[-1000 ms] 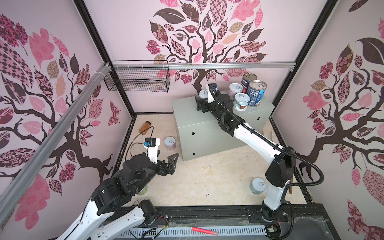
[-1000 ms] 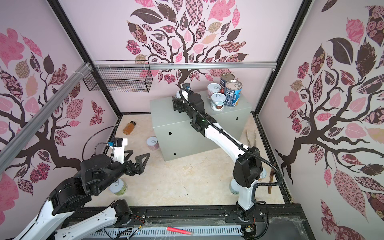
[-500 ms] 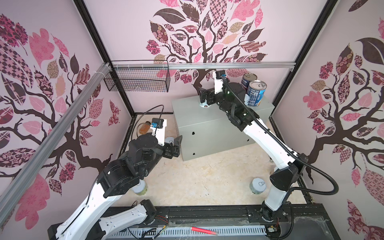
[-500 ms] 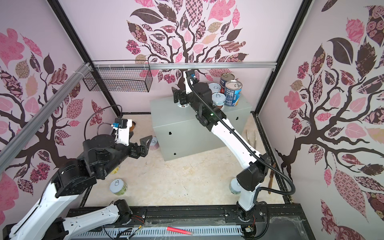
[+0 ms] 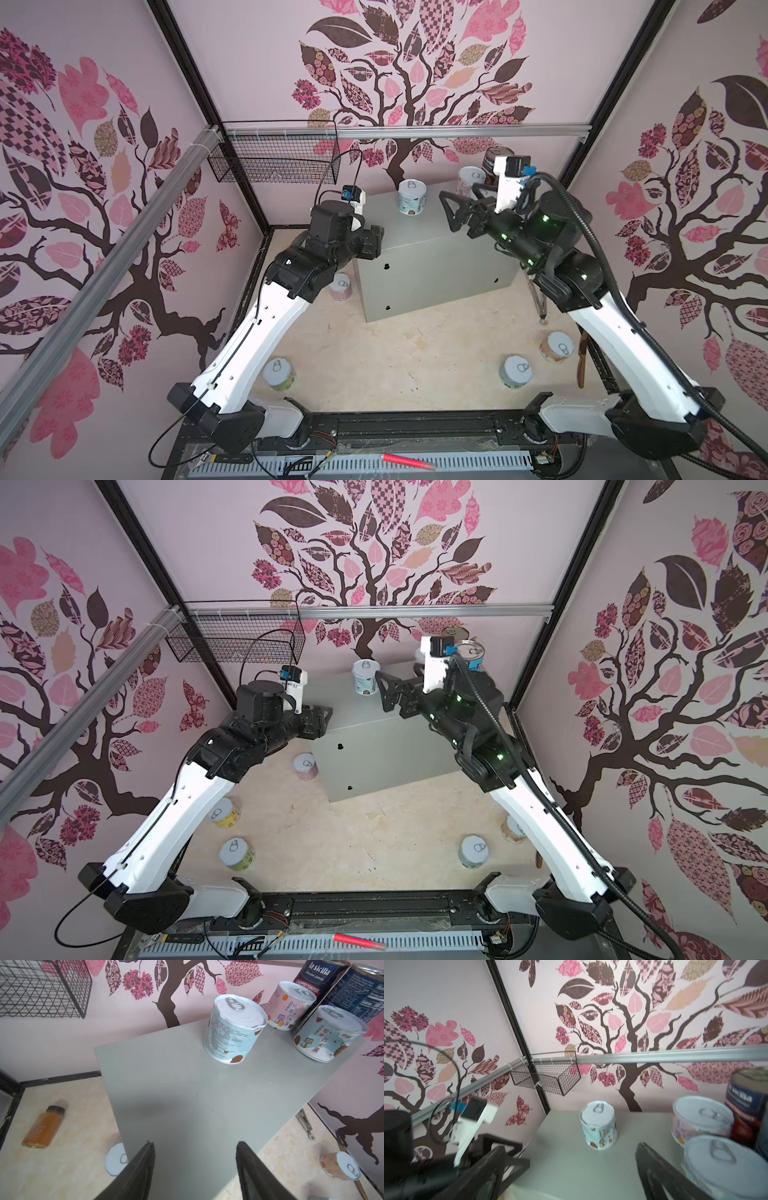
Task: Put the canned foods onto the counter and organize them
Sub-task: 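Withdraw the right gripper toward the table while the left gripper reaches the cabinet top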
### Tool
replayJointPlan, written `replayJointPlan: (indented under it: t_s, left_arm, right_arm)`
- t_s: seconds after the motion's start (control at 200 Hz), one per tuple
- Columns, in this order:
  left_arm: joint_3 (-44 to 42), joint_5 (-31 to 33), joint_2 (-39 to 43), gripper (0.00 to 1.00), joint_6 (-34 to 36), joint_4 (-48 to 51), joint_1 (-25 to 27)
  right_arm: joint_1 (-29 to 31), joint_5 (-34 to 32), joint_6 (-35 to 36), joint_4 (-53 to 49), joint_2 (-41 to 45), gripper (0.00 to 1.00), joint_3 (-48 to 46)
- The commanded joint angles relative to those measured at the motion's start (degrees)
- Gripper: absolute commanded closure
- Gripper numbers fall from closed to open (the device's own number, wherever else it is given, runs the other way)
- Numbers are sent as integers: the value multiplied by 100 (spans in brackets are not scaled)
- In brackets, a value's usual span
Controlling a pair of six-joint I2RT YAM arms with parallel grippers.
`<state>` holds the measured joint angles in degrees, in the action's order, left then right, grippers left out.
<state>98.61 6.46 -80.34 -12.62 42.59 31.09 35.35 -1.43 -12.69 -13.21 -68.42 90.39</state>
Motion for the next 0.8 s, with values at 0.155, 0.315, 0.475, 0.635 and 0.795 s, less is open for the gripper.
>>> replayJointPlan:
  t_s: [0.155,0.315,0.475,0.635,0.795]
  left_arm:
    - [845,-811,-805,41,657,-486,-109]
    - [998,-1178,-1080,40,729,-843,-173]
    - [1200,-1621,-1411,29,806,-1065,-340]
    - [1187,-2311,-1589,24,623,-1445,-790]
    - [1498,-2859,-1836,20,865,-1475,-990]
  right_arm:
    - [7,-182,-668,-118,1643,0,-1710]
    - [2,-43,-794,-311,2182,0,-2328]
    - [6,394,-917,-374,2466,0,-2806]
    - [5,684,-983,-432,2651,0,-3190]
    - [7,843,-960,-464,2735,0,-3419]
